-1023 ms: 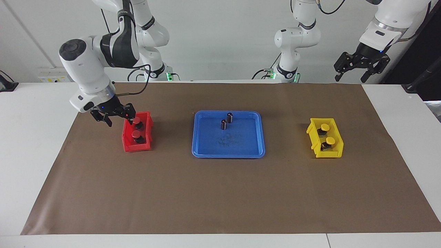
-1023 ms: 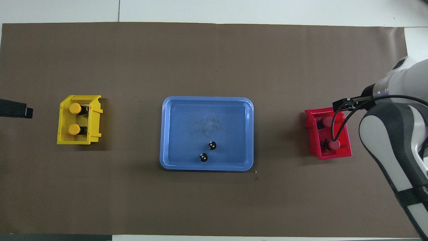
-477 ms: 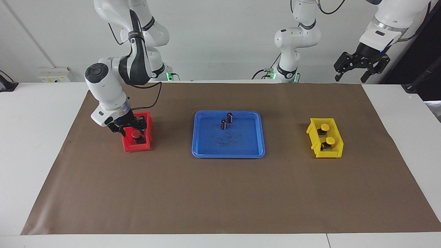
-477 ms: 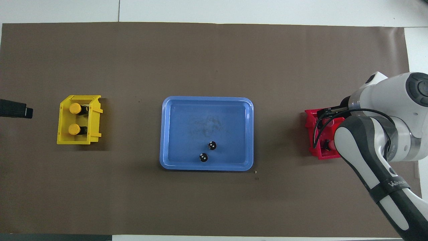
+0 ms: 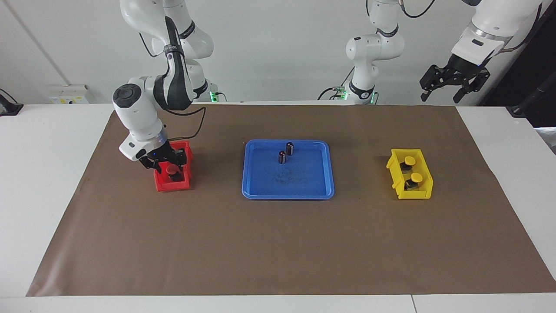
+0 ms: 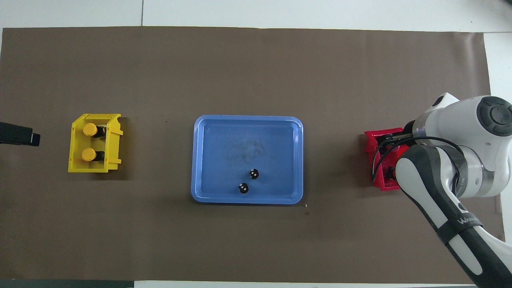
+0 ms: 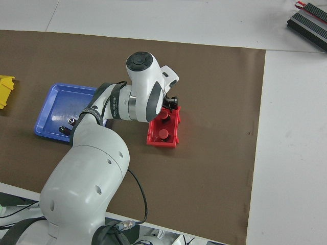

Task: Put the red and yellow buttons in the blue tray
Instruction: 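Reach the right gripper down to a red button in the red holder, then lift the red button with the right gripper while the left gripper reaches yellow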

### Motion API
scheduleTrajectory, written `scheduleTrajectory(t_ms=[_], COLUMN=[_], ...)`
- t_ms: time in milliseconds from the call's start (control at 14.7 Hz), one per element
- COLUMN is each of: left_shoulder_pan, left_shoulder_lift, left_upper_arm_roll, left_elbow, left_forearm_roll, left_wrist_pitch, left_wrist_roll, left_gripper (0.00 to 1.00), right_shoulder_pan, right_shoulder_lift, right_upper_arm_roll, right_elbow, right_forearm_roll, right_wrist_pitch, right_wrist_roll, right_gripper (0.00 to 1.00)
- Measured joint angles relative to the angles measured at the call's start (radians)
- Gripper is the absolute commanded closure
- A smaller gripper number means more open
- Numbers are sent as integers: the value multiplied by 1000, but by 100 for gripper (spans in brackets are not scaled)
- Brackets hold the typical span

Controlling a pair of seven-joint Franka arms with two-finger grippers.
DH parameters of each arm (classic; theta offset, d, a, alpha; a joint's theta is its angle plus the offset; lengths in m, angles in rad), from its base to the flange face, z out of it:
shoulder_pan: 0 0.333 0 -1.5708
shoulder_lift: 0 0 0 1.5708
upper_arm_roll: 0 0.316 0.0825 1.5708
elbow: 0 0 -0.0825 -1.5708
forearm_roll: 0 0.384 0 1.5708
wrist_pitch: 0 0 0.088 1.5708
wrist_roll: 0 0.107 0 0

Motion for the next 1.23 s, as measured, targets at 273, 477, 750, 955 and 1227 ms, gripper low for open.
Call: scheduleTrajectory(t_ms=[273, 477, 750, 955, 1227], left_shoulder_pan=[0, 11, 19, 24, 28], left_shoulder_lift=[-25, -46, -41, -19, 29], left_upper_arm_roll=[1, 2, 2, 2, 3], left_elbow=[-31, -104, -236, -283, -287], left_forearm_roll=[0, 0, 0, 0, 0], left_wrist_pitch=[-1, 83, 264, 345, 407], left_wrist_roll=[0, 1, 2, 3, 3], left_gripper=[0, 0, 5, 5, 9], right_shoulder_pan=[-1, -1, -1, -1, -1], right_shoulder_lift=[0, 0, -2, -3, -10], right_upper_arm_roll=[-1, -1, -1, -1, -1], right_elbow=[-9, -13, -27, -44, -54], right_forearm_roll=[0, 0, 0, 0, 0], right_wrist_pitch=[19, 21, 37, 57, 58], right_wrist_roll=[-5, -5, -7, -8, -11], right_gripper=[27, 27, 28, 30, 34])
